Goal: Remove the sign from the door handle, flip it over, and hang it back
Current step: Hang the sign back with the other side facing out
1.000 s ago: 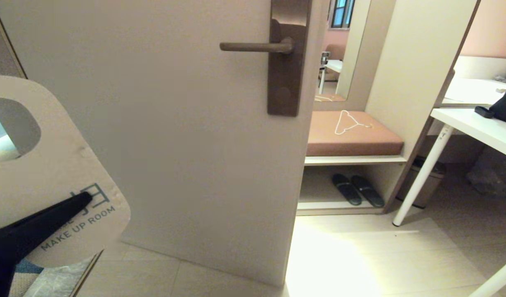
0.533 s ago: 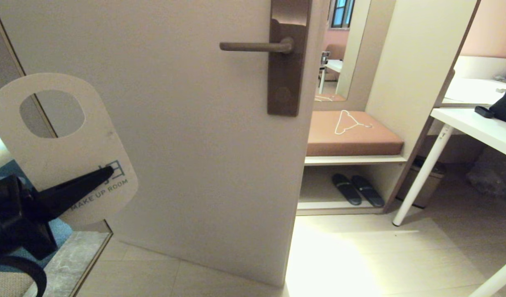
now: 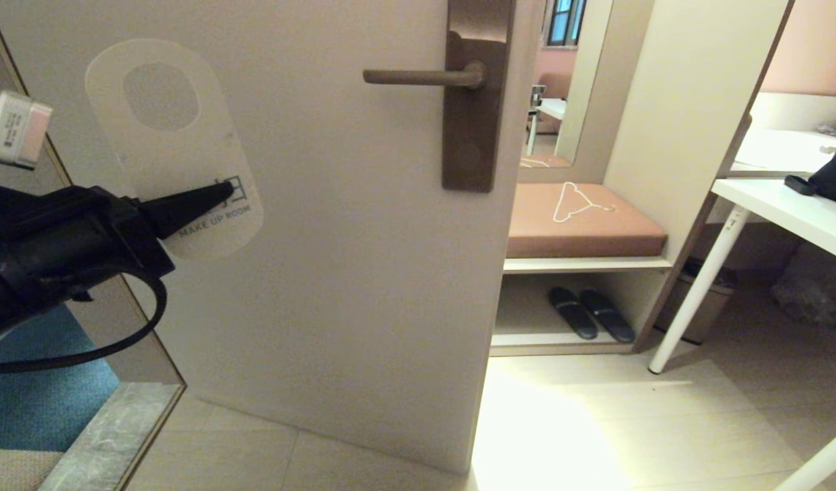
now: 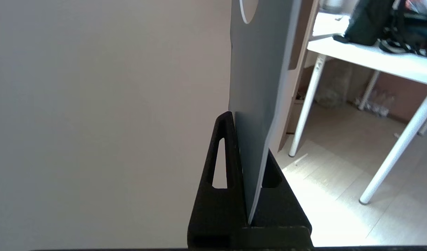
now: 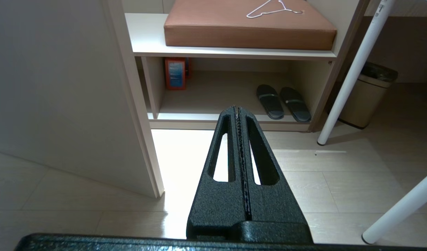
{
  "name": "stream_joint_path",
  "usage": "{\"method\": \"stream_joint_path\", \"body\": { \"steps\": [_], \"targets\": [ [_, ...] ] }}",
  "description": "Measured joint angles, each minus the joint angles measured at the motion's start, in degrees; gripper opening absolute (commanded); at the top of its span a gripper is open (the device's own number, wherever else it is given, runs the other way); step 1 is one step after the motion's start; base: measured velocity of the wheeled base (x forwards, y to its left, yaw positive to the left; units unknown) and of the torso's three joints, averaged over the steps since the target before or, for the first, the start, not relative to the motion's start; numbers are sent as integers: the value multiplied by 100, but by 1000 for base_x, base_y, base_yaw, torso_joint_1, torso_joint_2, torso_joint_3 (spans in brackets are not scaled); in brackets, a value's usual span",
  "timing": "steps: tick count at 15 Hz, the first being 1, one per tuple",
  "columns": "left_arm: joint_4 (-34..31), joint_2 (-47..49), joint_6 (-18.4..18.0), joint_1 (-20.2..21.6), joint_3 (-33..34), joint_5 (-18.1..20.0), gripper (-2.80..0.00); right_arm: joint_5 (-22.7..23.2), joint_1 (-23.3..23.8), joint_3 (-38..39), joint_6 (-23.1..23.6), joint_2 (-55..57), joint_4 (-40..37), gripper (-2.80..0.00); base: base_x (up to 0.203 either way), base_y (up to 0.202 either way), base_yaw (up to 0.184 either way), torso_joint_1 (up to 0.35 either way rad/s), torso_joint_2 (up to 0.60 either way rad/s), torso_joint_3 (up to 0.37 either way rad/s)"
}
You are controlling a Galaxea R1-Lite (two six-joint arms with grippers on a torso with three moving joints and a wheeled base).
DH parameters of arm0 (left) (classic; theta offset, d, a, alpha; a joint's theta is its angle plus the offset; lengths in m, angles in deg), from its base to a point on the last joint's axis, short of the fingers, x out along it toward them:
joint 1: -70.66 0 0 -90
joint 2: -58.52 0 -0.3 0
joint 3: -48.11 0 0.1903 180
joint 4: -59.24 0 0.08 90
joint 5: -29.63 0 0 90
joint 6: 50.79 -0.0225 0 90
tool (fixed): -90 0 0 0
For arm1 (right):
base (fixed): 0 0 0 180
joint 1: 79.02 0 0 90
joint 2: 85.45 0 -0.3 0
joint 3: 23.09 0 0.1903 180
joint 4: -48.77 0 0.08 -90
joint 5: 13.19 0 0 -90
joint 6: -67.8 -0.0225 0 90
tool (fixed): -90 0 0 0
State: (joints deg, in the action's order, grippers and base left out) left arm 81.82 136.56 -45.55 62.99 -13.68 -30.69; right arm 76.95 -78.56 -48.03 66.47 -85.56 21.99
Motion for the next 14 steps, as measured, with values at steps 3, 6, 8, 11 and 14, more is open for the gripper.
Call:
{"method": "stream_joint_path", "body": {
  "steps": [3,6,8,11,14],
  "targets": [
    [0,516,-247,-261,-503,-130,-280,4,-2,0,-1,0,2,-280,0,0,0,0,0,0],
    [-30,965,-322,-536,-1114,-402,-280,3,-2,0,0,0,0,-280,0,0,0,0,0,0],
    [-41,1240,-444,-677,-1418,-500,-280,2,-2,0,3,0,0,-280,0,0,0,0,0,0],
    [-41,1610,-614,-737,-1695,-511,-280,2,-2,0,0,0,0,-280,0,0,0,0,0,0],
    [-39,1952,-631,-746,-2013,-513,-280,0,-2,0,0,1,0,-280,0,0,0,0,0,0]
  ]
}}
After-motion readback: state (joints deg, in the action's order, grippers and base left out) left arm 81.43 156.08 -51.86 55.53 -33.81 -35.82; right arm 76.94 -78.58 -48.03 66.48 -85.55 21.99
